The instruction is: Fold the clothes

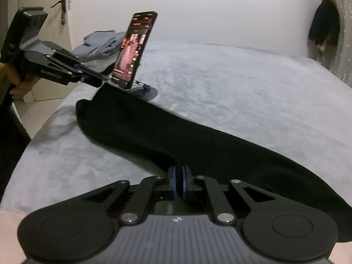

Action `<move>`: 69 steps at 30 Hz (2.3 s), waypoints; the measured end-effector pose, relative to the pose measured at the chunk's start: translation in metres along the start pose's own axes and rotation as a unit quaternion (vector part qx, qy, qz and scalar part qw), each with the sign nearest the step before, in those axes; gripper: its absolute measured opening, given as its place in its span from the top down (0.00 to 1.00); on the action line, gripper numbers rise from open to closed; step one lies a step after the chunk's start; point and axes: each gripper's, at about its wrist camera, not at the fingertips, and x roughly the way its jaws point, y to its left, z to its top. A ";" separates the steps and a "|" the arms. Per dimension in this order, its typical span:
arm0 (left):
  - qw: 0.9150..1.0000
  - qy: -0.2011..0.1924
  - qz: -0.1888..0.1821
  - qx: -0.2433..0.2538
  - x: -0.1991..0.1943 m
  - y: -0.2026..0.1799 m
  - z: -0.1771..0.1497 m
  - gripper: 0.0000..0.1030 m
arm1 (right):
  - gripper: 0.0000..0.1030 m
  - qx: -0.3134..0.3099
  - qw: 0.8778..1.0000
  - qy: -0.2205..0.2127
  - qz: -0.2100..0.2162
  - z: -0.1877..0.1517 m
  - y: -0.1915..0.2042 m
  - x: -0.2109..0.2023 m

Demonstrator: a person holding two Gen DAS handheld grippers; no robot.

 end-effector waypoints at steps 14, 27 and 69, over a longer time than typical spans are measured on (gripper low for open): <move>0.973 0.102 -0.087 -0.186 0.053 0.070 -0.022 0.53 | 0.84 0.017 0.999 -0.002 -0.029 0.002 -0.006 0.005; 0.986 -0.036 -0.074 -0.143 0.009 0.047 -0.001 0.90 | 0.75 0.031 0.998 -0.049 0.007 0.005 -0.006 -0.012; 0.971 -0.023 0.230 -0.059 0.066 0.026 0.213 0.90 | 0.56 0.240 0.967 -0.059 -0.057 0.001 -0.051 0.027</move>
